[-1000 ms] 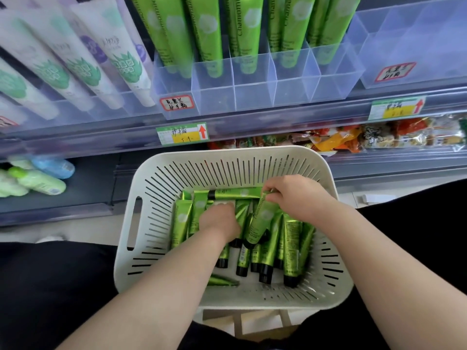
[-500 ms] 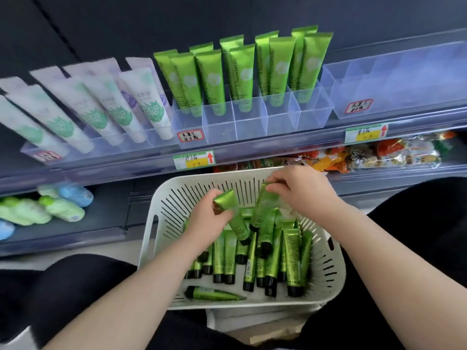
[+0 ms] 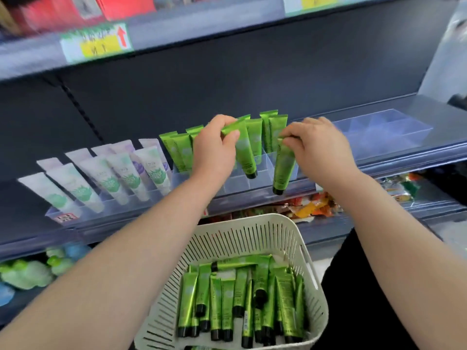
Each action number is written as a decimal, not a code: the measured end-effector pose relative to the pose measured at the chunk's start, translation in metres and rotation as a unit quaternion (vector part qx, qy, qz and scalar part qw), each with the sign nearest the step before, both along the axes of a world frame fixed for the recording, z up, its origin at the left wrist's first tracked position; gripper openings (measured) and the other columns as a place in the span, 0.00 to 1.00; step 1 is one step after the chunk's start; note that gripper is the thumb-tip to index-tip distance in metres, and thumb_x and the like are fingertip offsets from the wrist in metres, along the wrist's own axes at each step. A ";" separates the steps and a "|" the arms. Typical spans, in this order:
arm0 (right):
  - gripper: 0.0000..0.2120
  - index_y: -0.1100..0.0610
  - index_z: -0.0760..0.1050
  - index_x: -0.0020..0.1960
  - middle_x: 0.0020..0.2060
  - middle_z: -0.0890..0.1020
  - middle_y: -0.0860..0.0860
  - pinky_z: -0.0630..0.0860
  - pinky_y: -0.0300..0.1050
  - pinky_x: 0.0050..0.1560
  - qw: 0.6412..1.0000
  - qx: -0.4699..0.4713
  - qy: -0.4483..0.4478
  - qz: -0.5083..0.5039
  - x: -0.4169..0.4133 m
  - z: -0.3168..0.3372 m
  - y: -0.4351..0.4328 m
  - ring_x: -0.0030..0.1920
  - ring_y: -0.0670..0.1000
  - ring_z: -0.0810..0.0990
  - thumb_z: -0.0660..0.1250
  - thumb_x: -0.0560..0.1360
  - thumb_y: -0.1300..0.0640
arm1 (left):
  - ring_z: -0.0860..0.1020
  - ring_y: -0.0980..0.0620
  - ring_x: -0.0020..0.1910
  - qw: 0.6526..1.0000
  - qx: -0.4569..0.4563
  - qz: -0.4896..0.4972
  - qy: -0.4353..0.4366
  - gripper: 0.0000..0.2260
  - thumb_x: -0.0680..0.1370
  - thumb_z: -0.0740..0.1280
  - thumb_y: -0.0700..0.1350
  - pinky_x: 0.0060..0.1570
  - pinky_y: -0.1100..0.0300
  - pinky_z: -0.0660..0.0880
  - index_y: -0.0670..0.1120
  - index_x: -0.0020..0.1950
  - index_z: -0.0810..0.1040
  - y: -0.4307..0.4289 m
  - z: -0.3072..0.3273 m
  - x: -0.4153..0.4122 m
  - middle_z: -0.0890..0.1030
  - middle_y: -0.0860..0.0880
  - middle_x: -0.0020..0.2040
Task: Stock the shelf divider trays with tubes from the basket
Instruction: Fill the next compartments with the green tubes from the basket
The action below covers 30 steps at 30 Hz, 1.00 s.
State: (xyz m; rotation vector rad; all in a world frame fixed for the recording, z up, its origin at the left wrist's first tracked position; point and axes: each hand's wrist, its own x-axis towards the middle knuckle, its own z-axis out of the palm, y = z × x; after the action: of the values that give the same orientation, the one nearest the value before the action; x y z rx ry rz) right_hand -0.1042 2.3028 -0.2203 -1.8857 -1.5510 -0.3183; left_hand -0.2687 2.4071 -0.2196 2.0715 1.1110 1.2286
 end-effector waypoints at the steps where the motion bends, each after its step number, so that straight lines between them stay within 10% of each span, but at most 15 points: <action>1: 0.09 0.51 0.80 0.53 0.46 0.80 0.53 0.73 0.52 0.44 1.000 0.002 -0.006 -0.008 0.006 0.005 0.001 0.50 0.60 0.73 0.62 0.78 0.55 | 0.79 0.48 0.36 1.000 0.005 -0.002 0.000 0.07 0.77 0.66 0.42 0.41 0.46 0.80 0.51 0.52 0.78 0.003 0.007 0.011 0.78 0.53 0.36; 8: 0.09 0.49 0.80 0.55 0.45 0.79 0.51 0.72 0.52 0.44 0.999 -0.026 -0.024 -0.008 0.033 0.013 0.010 0.51 0.57 0.72 0.62 0.78 0.52 | 0.75 0.56 0.36 1.000 0.005 -0.006 0.027 0.06 0.78 0.65 0.40 0.38 0.60 0.69 0.50 0.52 0.78 0.025 0.009 0.079 0.78 0.53 0.41; 17: 0.10 0.50 0.79 0.55 0.45 0.79 0.49 0.71 0.50 0.43 1.000 -0.023 -0.017 0.004 0.056 0.016 0.021 0.49 0.54 0.70 0.60 0.79 0.53 | 0.75 0.50 0.44 0.986 -0.027 -0.013 0.165 0.09 0.79 0.64 0.40 0.41 0.62 0.66 0.48 0.57 0.80 0.050 -0.018 0.113 0.81 0.48 0.52; 30: 0.11 0.52 0.79 0.55 0.46 0.78 0.53 0.69 0.50 0.44 0.998 -0.006 -0.058 -0.021 0.052 0.021 0.054 0.50 0.58 0.71 0.59 0.80 0.55 | 0.77 0.50 0.56 0.988 0.065 -0.017 0.138 0.11 0.78 0.63 0.37 0.53 0.54 0.74 0.47 0.58 0.79 0.032 -0.004 0.088 0.80 0.50 0.56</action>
State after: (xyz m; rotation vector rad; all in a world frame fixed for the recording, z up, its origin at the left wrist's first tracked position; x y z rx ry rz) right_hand -0.0523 2.3567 -0.1994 -1.9404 -1.5939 -0.4438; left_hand -0.1806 2.4393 -0.2232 2.4057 1.1340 1.0455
